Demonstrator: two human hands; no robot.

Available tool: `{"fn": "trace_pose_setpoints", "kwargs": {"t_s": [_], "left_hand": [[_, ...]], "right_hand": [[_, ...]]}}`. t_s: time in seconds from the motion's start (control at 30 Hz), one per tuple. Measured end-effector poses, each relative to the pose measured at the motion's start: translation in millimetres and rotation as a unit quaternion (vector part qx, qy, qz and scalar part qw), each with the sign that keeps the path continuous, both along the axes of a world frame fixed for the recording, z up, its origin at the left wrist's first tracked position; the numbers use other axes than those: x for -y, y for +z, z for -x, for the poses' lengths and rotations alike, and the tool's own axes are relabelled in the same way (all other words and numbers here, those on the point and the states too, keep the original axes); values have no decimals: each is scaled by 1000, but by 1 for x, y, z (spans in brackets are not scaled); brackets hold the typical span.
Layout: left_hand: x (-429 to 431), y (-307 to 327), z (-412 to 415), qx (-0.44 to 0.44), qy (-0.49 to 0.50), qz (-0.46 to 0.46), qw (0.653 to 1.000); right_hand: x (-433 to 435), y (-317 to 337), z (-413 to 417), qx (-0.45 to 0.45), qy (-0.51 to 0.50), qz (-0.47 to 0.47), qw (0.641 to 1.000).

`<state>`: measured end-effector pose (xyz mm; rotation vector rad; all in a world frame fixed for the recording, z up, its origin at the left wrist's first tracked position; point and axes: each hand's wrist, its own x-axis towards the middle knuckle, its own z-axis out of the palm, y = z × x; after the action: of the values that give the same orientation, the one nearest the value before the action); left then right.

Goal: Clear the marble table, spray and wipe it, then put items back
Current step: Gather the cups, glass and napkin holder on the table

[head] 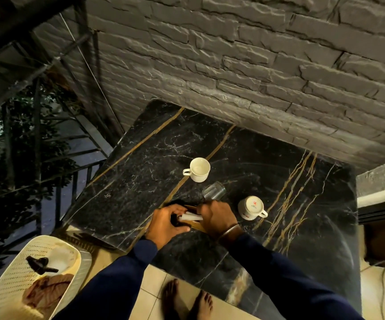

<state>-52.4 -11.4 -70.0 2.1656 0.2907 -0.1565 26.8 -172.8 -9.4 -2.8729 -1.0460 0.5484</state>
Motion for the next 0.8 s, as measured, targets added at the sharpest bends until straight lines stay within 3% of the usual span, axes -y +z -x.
{"fn": "trace_pose_setpoints", "kwargs": {"t_s": [0.23, 0.4, 0.8], "left_hand": [[1, 3, -8, 37, -26, -92, 995], [2, 2, -14, 45, -62, -101, 992], [-2, 1, -25, 12, -94, -81, 992]], "right_hand": [[4, -10, 0, 41, -24, -64, 997], [12, -15, -1, 78, -45, -35, 995], [24, 0, 0, -9, -30, 7, 999]]}}
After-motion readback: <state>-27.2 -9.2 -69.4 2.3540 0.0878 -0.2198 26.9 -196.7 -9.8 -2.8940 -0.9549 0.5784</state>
